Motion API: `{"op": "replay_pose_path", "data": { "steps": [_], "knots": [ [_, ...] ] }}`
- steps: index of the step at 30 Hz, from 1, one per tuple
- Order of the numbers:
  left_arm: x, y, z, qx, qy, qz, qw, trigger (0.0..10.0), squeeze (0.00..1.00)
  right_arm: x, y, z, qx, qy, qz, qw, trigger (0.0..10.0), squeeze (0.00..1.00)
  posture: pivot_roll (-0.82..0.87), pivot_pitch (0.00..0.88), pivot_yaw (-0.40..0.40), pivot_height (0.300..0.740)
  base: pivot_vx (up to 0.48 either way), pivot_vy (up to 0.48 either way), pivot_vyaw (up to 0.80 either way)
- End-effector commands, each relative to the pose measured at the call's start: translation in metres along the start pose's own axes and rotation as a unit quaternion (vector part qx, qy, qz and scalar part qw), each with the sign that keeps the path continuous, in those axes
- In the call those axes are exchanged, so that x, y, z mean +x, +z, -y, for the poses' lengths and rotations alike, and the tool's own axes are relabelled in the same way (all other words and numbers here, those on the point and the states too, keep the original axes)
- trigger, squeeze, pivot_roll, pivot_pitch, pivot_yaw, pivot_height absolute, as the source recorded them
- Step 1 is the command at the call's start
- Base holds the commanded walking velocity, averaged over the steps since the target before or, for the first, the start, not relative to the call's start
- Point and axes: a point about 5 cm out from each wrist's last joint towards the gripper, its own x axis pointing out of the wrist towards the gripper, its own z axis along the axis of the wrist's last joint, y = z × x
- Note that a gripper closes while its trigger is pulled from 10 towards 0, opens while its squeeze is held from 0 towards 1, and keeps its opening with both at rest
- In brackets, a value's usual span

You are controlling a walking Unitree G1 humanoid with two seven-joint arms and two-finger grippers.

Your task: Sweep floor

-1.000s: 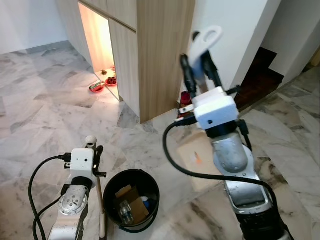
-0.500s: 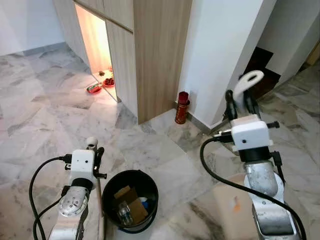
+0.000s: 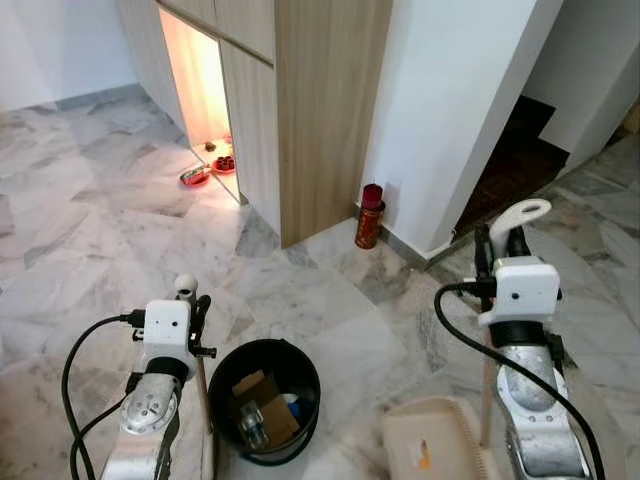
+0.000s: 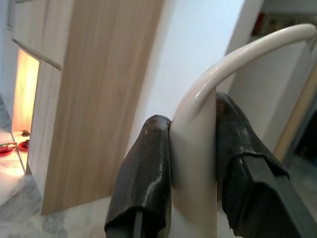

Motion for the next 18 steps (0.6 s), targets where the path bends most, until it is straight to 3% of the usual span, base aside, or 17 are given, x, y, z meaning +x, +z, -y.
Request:
{"op": "replay_pose_path", "data": {
  "steps": [1,5,18],
  "knots": [
    [0.001,0.009,0.001,-0.026,-0.003,0.026,0.999,10.0,0.0,0.008,0.001,0.004,0.043,-0.022,0.006,0.999,10.0,0.0,0.02,0.0,-0.043,0.74,0.0,0.0,0.0],
    [0.001,0.011,0.001,-0.033,-0.004,0.032,0.999,10.0,0.0,0.012,-0.009,0.004,0.09,-0.032,-0.016,0.995,10.0,0.0,0.02,0.0,-0.043,0.74,0.0,0.0,0.0],
    [-0.002,0.011,0.003,-0.041,-0.016,0.03,0.999,10.0,0.0,0.016,-0.016,0.002,0.075,-0.013,-0.008,0.997,10.0,0.0,0.02,0.0,-0.037,0.74,0.0,0.0,0.0]
  ]
}}
